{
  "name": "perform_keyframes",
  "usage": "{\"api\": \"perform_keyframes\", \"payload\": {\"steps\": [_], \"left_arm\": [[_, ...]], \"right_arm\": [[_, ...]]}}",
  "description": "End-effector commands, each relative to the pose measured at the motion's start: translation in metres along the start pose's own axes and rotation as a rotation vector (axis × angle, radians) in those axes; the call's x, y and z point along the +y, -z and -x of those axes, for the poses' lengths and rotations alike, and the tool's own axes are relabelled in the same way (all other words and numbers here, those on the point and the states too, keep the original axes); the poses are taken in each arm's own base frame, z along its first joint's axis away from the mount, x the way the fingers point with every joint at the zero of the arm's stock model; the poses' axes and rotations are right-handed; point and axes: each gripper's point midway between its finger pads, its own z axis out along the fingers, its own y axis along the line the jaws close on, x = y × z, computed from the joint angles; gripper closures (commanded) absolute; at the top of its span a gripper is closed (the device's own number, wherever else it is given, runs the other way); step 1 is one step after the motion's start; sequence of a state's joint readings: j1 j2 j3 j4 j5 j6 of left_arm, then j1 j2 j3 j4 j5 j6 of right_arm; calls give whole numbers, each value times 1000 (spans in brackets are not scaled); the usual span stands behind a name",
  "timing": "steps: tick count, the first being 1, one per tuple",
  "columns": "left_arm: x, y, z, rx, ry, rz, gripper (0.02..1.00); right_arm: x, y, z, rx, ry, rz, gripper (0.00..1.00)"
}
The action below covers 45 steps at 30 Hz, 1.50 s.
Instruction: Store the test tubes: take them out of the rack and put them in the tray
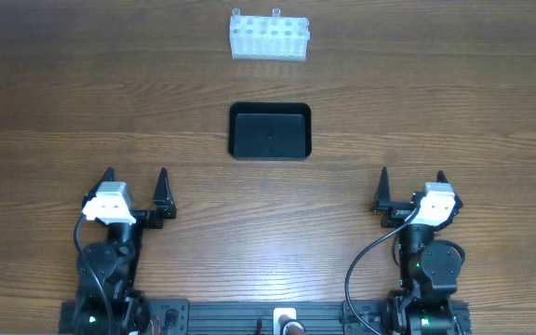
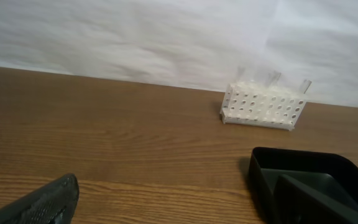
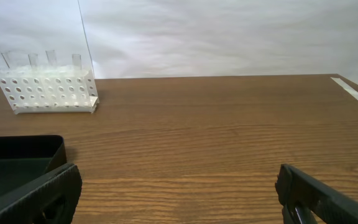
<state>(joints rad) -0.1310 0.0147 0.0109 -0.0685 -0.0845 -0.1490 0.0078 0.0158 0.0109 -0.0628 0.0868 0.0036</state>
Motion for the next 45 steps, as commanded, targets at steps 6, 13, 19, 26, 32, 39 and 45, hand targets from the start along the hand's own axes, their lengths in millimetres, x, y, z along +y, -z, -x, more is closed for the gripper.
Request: {"api": "perform_keyframes", "payload": {"steps": [6,13,19,26,32,39,45], "left_arm": [[-4,0,0,-4,-13,-23,18],[-9,-11,32,-47,-8,-32,20],[-15,-57,82,49,-12,-4,20],[-54,-154,110,166,-27,-57,20],[-86,-235,93,338,-63,-52,23],[-122,-313,65,466,-102,-46,20],[-142,-351,39,487,-112,-56,20]], "right_arm": [[0,0,-2,0,-7,4,9],[0,0,-2,0,-7,4,7],[0,0,-2,0,-7,4,9],[0,0,-2,0,-7,4,7],[0,0,-2,0,-7,4,9],[0,0,-2,0,-7,4,9],[0,0,-2,0,-7,4,7]]}}
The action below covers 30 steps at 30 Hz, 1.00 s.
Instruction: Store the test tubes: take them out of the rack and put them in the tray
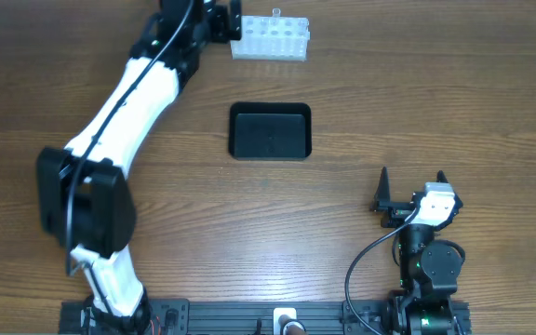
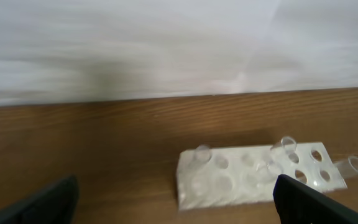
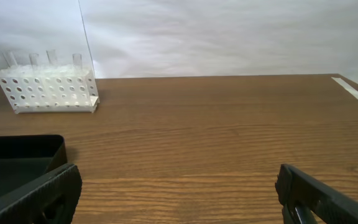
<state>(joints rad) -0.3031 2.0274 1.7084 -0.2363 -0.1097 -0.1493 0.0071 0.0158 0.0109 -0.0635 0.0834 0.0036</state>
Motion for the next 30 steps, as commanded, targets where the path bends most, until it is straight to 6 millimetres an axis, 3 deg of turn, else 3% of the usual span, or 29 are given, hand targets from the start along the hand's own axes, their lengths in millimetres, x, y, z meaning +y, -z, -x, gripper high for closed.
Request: {"api": "perform_keyframes", "payload": {"steps": [1,13,20,30], "left_arm": [[-5,-28,1,-2,5,31,20],[-9,-73,-32,30,24,57,20],[-12,-82,-35,10,25,51,38],[-17,-93,-41,-5,24,42,152]], "right_arm": [[0,0,-2,0,-7,2,7],[0,0,-2,0,-7,1,7],[0,0,-2,0,-7,2,9],[0,0,-2,0,-7,2,7]]}}
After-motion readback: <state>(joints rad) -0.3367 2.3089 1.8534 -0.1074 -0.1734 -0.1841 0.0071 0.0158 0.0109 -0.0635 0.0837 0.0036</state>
